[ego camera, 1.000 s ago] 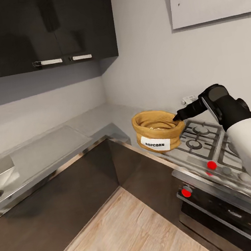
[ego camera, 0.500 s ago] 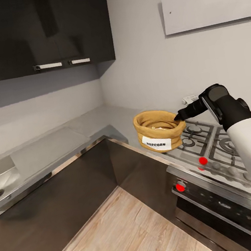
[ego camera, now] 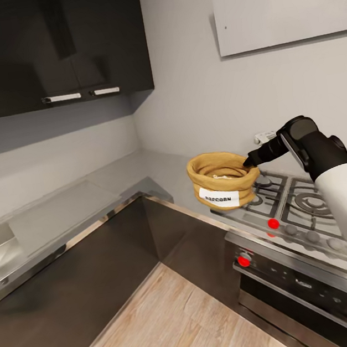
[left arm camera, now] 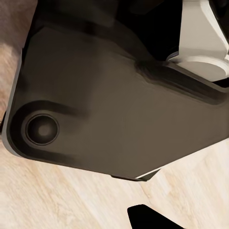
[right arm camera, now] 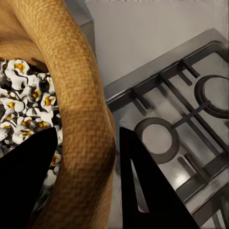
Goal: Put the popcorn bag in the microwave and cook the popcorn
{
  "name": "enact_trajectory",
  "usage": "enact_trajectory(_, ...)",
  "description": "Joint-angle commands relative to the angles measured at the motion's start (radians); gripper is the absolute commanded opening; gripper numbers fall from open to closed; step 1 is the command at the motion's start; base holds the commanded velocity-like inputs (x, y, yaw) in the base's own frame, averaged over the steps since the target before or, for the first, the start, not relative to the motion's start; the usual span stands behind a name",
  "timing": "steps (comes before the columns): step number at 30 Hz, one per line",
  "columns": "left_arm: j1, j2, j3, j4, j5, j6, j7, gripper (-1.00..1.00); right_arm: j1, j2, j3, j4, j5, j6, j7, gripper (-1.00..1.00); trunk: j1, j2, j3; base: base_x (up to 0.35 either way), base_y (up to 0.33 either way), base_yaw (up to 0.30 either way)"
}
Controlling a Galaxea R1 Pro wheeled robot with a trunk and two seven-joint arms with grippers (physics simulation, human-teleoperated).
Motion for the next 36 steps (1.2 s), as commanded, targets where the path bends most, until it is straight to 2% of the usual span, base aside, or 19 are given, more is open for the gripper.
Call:
enact_trajectory(1,0.0,0.0,0.001,0.0,0.002,-0.002,0.002,1.0,-0.001,-0.001,0.003,-0.001,0.01,0.001,0.009,-1.0,0.0,-0.001,0.0,0.0,0.0,-0.084)
enact_trajectory(24,0.0,0.0,0.001,0.0,0.001,-0.003,0.002,1.0,-0.001,0.004,0.007,-0.001,0.011,0.001,0.006,-1.0,0.0,-0.001,0.035,0.0,0.0,-0.069)
enact_trajectory(36,0.0,-0.001,0.001,0.0,-0.001,-0.003,0.003,1.0,-0.001,0.011,0.002,0.0,0.003,0.001,0.02,-1.0,0.0,-0.001,0.037,0.0,0.0,0.0)
